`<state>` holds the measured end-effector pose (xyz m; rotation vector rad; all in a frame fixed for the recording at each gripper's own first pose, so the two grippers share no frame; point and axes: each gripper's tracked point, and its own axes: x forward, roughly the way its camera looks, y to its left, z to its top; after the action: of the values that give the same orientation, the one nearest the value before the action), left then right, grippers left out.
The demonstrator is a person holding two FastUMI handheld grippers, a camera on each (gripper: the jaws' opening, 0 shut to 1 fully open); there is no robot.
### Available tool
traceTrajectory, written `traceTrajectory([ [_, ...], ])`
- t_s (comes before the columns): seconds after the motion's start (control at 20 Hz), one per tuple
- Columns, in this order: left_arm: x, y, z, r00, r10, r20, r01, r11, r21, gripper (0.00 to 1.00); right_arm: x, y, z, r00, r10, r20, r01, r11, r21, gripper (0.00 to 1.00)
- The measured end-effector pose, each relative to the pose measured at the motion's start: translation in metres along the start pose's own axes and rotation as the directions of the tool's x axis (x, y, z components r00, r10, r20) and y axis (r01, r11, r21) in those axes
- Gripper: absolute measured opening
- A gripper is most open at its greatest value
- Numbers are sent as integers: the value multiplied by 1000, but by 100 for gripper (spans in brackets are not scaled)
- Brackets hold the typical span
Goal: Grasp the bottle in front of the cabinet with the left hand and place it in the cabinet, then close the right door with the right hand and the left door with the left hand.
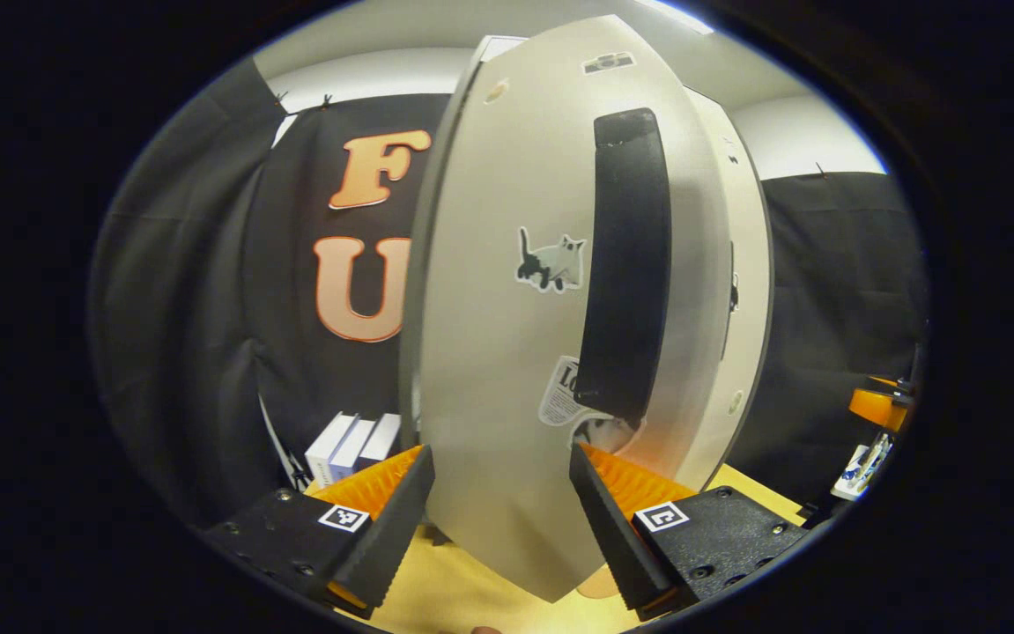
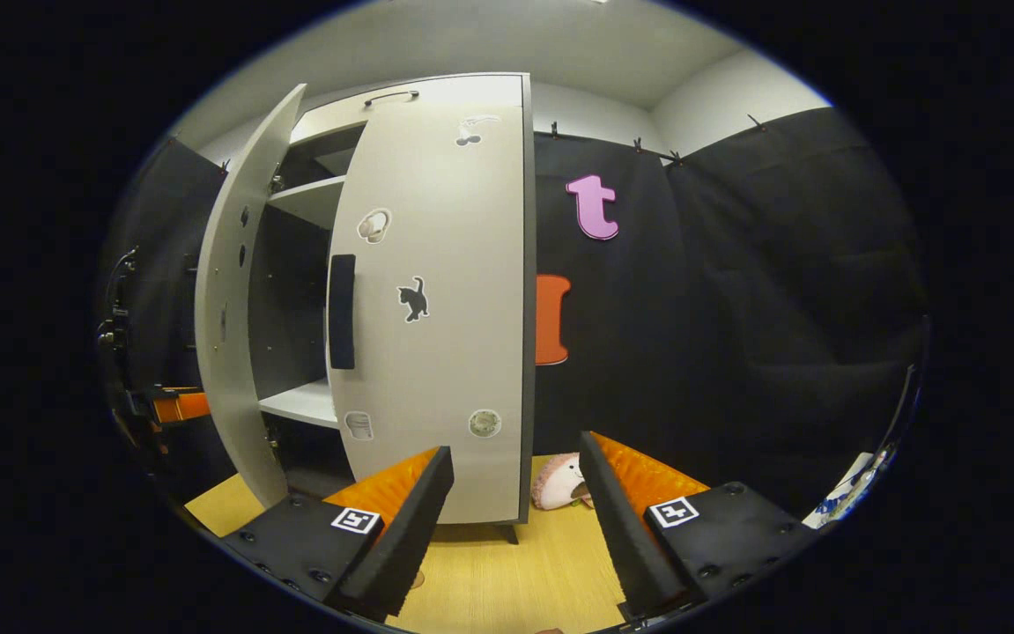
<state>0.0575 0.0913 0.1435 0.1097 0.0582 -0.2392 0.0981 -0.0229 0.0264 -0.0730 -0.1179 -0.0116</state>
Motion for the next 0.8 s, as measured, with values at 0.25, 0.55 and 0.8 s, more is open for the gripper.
traceTrajectory([
  [0.25,48,-39,-5,999,-42,-15,43,999,14,96,-13,-24,2,999,-53,4,53,999,6,95],
  [0.55,61,-42,-4,999,-41,-13,41,999,12,95,-23,-45,3,995,-102,6,102,995,17,95],
  [0.8,74,-46,-5,1000,-26,-11,26,1000,18,95,-26,-48,4,994,-110,8,110,994,7,95],
])
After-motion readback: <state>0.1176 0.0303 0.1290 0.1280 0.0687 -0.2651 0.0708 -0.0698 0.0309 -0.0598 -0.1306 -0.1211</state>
